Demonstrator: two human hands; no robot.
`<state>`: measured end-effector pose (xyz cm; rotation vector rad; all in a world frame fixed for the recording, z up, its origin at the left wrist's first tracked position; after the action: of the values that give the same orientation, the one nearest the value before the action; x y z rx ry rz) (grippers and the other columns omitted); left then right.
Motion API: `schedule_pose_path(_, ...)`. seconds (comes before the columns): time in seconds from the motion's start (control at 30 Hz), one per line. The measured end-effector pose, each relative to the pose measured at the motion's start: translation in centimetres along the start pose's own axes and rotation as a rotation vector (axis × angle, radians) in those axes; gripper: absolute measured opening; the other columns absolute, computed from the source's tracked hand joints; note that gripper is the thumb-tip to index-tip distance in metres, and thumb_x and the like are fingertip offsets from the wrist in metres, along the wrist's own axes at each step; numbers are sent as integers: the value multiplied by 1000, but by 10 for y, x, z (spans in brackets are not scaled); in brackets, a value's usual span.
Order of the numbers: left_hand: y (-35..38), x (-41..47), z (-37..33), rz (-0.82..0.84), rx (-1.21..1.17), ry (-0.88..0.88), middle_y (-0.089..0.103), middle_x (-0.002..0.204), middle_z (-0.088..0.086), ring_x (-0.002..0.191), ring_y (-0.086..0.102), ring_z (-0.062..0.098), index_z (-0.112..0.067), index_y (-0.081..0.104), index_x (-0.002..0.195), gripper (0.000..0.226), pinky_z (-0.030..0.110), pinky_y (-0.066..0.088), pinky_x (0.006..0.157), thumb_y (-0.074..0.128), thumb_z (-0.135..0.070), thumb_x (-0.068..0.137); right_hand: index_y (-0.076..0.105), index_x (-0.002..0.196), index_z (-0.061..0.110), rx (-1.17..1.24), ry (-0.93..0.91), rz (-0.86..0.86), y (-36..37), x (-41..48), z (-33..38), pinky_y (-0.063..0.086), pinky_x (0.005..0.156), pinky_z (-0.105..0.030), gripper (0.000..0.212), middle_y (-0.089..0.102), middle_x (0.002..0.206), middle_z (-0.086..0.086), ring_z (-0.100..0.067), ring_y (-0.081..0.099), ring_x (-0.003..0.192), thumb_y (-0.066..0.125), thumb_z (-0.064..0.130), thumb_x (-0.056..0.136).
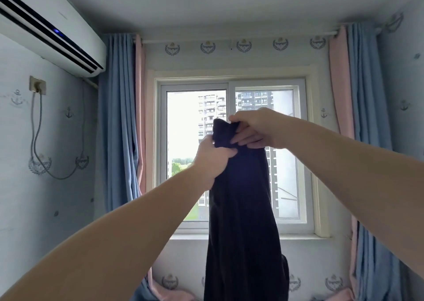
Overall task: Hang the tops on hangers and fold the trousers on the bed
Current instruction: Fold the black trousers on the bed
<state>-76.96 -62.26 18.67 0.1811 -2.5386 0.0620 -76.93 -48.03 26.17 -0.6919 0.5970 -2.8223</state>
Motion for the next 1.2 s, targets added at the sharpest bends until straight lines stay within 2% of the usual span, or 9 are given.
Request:
schedule_pose_path(0.1,-15,2,8,-36,-89,-85,74,109,10,91,74,26,-14,63,117,31,40,62,76,71,-2,90,68,108,10,45,-103,-119,-8,4,-19,53,94,-39,41,77,99,-4,-22,69,101,67,47,90)
schedule_pose_path(0.2,-30,-1,9,-13,-157,-119,76,105,10,80,76,21,-14,66,113,25,32,61,62,68,-1,91,50,130,15,50,-88,-275,-10,6,-53,43,102,-47,64,57,132,-6,-24,54,117,66,60,86)
schedule_pose_path(0.3,-48,-2,2,43,-212,-162,77,109,10,93,76,28,-12,69,117,23,39,62,76,65,-8,95,38,142,31,226,184,-81,6,-2,-98,35,111,-53,90,44,147,-6,-29,45,131,64,80,71)
schedule_pose_path(0.4,-68,-4,-5,103,-245,-233,76,112,9,102,74,30,-14,68,123,26,43,59,87,63,-17,97,66,128,28,445,258,276,35,-16,-122,47,103,-49,72,66,132,-8,-30,65,116,51,79,79)
schedule_pose_path(0.47,-84,-5,-6,123,-230,-256,75,114,9,104,73,31,-13,67,125,29,43,58,87,63,-21,97,78,113,18,573,247,307,57,-22,-120,51,95,-43,65,71,124,-10,-28,71,108,50,70,85)
schedule_pose_path(0.6,-126,-3,-5,127,-178,-262,75,116,10,106,72,33,-14,66,127,31,46,58,88,63,-21,97,70,118,9,583,233,215,88,-17,-98,60,79,-35,49,75,112,-9,-24,75,95,67,46,86)
schedule_pose_path(0.73,-166,7,-9,70,-118,-190,75,116,10,104,72,33,-20,65,125,30,52,59,89,64,-13,96,68,121,8,558,162,125,104,-2,-75,60,80,-36,39,75,112,-10,-26,74,101,72,31,90)
schedule_pose_path(0.9,-190,0,-29,-48,33,-1,72,115,3,103,71,26,-25,59,125,32,46,59,91,67,-15,96,69,118,4,481,42,-27,110,1,-47,57,94,-46,44,76,108,-11,-29,74,100,83,26,82)
schedule_pose_path(1.2,-181,-81,-80,-159,122,207,70,110,-2,98,71,18,-23,56,128,29,33,59,83,61,-23,100,71,113,12,375,-119,-136,92,-74,1,60,90,-44,30,77,104,-8,-26,75,94,77,28,88)
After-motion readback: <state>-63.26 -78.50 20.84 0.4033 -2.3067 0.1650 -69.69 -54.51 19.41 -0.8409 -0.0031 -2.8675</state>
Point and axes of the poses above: each hand's wrist, its own x-axis towards the middle knuckle, its own y-axis out of the palm, z = x × y, the point moved 1 cm from there along x, towards the middle knuckle
